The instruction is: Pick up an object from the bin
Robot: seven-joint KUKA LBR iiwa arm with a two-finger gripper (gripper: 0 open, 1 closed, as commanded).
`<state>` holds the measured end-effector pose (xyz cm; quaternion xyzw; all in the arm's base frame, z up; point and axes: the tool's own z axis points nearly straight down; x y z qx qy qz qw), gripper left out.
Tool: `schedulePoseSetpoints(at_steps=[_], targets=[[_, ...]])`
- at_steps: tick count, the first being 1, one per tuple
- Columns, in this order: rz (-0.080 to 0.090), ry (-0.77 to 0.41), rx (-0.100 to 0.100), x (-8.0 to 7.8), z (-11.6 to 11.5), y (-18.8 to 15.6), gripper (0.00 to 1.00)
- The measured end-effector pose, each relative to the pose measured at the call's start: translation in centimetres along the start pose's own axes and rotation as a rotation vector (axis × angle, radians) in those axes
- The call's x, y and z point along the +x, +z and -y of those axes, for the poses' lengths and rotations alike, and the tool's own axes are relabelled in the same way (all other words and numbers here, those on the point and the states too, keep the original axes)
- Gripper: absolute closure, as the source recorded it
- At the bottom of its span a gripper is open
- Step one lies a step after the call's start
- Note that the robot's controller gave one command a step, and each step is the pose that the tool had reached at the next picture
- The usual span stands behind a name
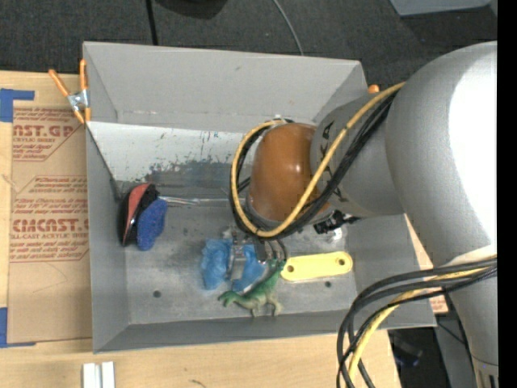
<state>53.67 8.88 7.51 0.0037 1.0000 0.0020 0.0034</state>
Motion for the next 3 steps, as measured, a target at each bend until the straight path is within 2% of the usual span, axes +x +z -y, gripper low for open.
schedulePoseSetpoints(at_steps=[1, 2, 3], targets=[[0.001, 0.008, -0.001, -0.2, 0.6, -2.2, 1.0], [0.001, 0.008, -0.002, -0.2, 0.6, -2.2, 1.0], [0.012, -0.013, -0.002, -1.0, 2.3, -21.7, 1.0]])
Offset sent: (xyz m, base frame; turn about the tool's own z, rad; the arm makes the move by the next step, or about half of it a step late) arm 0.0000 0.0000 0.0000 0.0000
